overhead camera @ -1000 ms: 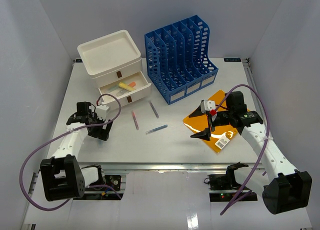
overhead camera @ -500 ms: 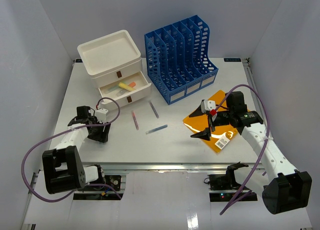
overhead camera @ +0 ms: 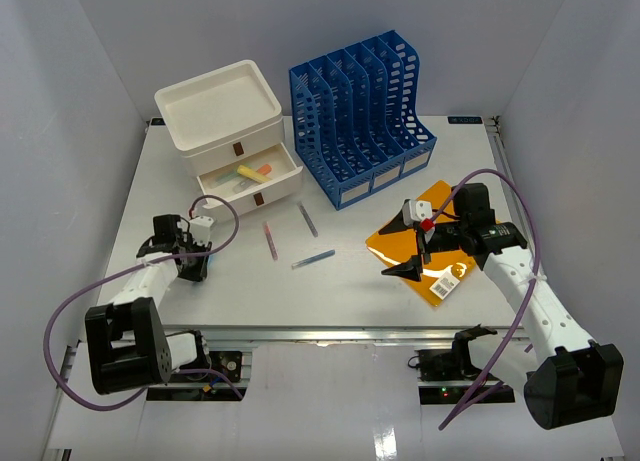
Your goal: Organize the desk
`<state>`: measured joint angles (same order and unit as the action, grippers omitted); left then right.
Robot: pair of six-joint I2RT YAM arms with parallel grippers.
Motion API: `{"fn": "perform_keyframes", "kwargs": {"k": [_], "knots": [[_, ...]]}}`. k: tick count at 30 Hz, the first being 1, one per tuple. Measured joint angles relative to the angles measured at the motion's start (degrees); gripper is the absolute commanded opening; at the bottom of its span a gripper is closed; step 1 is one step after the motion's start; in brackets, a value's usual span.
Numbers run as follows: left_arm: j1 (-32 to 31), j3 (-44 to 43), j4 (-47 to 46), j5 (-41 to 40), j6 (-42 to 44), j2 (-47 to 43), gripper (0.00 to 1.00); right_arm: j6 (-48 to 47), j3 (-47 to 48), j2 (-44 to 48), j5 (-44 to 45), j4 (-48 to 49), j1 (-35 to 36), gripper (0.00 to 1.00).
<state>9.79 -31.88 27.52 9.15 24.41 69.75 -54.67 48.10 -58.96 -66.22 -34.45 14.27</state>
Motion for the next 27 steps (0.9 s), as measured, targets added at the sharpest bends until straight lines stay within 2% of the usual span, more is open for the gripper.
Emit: {"fn": "perform_keyframes", "kwargs": {"k": [4,8,12,15,20,24,27], "knots": [[0.0,0.0,-0.4,-2.8,-3.2,-0.3,0.01,0.0,0.0,0.0,0.0,-0.1,0.0,0.98],[-0.2,-2.5,-0.2,-10.6,-8.4,-1.3,0.0,0.0,0.0,0.0,0.0,-0.1,0.0,0.98],[-0.2,-10.9,0.1,-20.1,-16.1,-2.5,0.0,-0.2,0.0,0.1,0.0,-0.1,-0.1,0.98],[-0.2,-20.0,0.6,-23.8,-24.4,-3.2,0.0,-0.3,0.0,0.1,0.0,-0.1,-0.2,0.98],[-0.2,-28.7,-1.3,-20.5,-43.4,-8.0,0.0,-0.4,0.0,0.1,0.1,-0.1,-0.7,0.98],[-0.2,-26.8,-5.0,-11.4,-62.0,-13.7,0.0,-0.4,0.0,0.1,0.2,-0.1,-1.4,0.98],[-1.6,-21.7,-10.2,-4.6,-76.7,-16.0,0.0,-0.4,0.0,0.1,0.2,-0.1,-2.3,0.98]]}}
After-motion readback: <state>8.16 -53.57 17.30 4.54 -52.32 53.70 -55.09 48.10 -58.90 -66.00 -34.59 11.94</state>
